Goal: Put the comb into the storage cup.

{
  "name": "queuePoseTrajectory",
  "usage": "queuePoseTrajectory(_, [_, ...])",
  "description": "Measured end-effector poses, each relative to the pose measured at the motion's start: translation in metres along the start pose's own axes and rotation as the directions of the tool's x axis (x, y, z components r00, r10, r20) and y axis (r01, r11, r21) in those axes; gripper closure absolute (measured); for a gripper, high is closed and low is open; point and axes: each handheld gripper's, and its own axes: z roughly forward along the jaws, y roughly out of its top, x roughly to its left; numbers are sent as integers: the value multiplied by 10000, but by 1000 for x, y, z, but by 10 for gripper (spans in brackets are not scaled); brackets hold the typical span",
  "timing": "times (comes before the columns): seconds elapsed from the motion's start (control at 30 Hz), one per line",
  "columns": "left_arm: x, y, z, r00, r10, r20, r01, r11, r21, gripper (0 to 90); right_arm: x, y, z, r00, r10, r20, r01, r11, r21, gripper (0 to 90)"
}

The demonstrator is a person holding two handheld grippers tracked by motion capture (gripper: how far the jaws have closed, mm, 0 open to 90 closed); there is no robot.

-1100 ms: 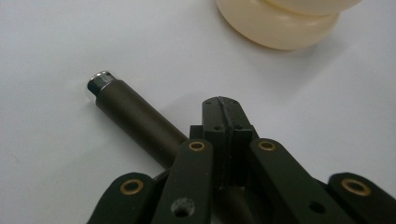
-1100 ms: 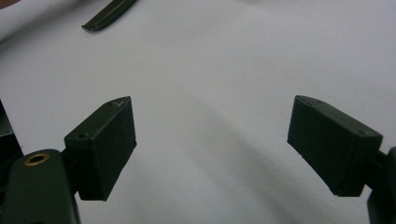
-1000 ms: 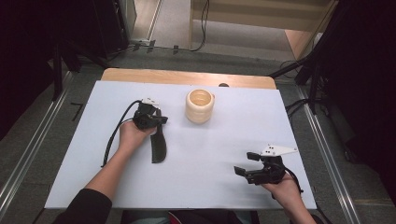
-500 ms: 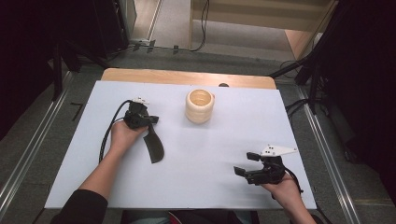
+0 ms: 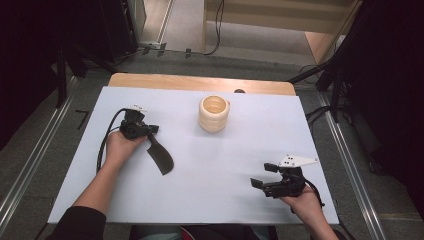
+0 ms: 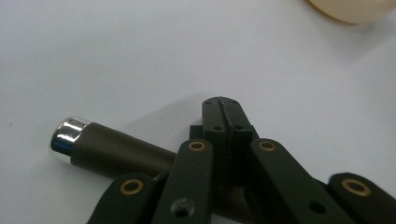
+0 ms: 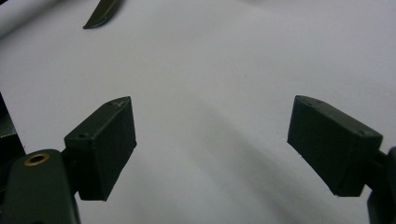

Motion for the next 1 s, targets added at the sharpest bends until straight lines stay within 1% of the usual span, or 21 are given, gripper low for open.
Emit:
queuePoseTrajectory(0.07, [2, -3, -3, 9999, -113, 10, 113, 9999, 1, 900, 0, 0, 0, 10000, -9, -9, 9, 10000, -6, 138])
queuePoseTrajectory(0.1, [2, -3, -3, 9999, -113, 10, 113, 9999, 1, 900, 0, 0, 0, 10000, -9, -9, 9, 10000, -7, 138])
queuePoseTrajectory(0.2, [6, -10, -13, 9999, -106, -77, 106, 9999, 86, 900, 0, 0, 0, 10000, -15, -25, 15, 10000, -14, 138])
queuePoseTrajectory(0.23, [6, -10, -13, 9999, -106, -77, 106, 9999, 86, 900, 0, 0, 0, 10000, -15, -25, 15, 10000, -14, 138])
queuePoseTrajectory(0.4, [9, -18, -23, 9998, -116, -159, 120, 9997, 218, 900, 0, 0, 0, 10000, -26, -31, 26, 10000, -4, 138])
queuePoseTrajectory(0.43, [9, -21, -27, 9998, -122, -169, 127, 9995, 298, 900, 0, 0, 0, 10000, -31, -25, 31, 10000, -5, 138])
queuePoseTrajectory(0.47, [9, -21, -27, 9998, -122, -169, 127, 9995, 298, 900, 0, 0, 0, 10000, -31, -25, 31, 10000, -5, 138])
queuePoseTrajectory(0.5, [8, -25, -31, 9998, -63, -167, 69, 9993, 362, 900, 0, 0, 0, 10000, -25, -20, 25, 10000, -3, 138])
queuePoseTrajectory(0.53, [8, -25, -31, 9998, -63, -167, 69, 9993, 362, 900, 0, 0, 0, 10000, -25, -20, 25, 10000, -3, 138])
queuePoseTrajectory(0.57, [7, -28, -34, 9998, -95, -147, 100, 9992, 391, 900, 0, 0, 0, 10000, -31, -21, 31, 10000, -12, 138])
queuePoseTrajectory(0.73, [5, -34, -41, 9999, -14, -146, 22, 9985, 543, 900, 0, 0, 0, 10000, -28, -27, 28, 10000, -20, 138])
queuePoseTrajectory(0.87, [5, -44, -50, 9998, -155, -76, 160, 9982, 585, 900, 0, 1, 1, 10000, -72, -37, 72, 10000, -41, 138])
queuePoseTrajectory(0.93, [4, -46, -52, 9998, -165, -77, 169, 9980, 605, 900, 0, 1, 2, 9999, -80, -84, 80, 10000, -18, 138])
queuePoseTrajectory(1.0, [3, -51, -57, 9998, -186, -29, 188, 9977, 645, 900, 0, 2, 2, 9999, -71, -95, 71, 10000, -1, 138])
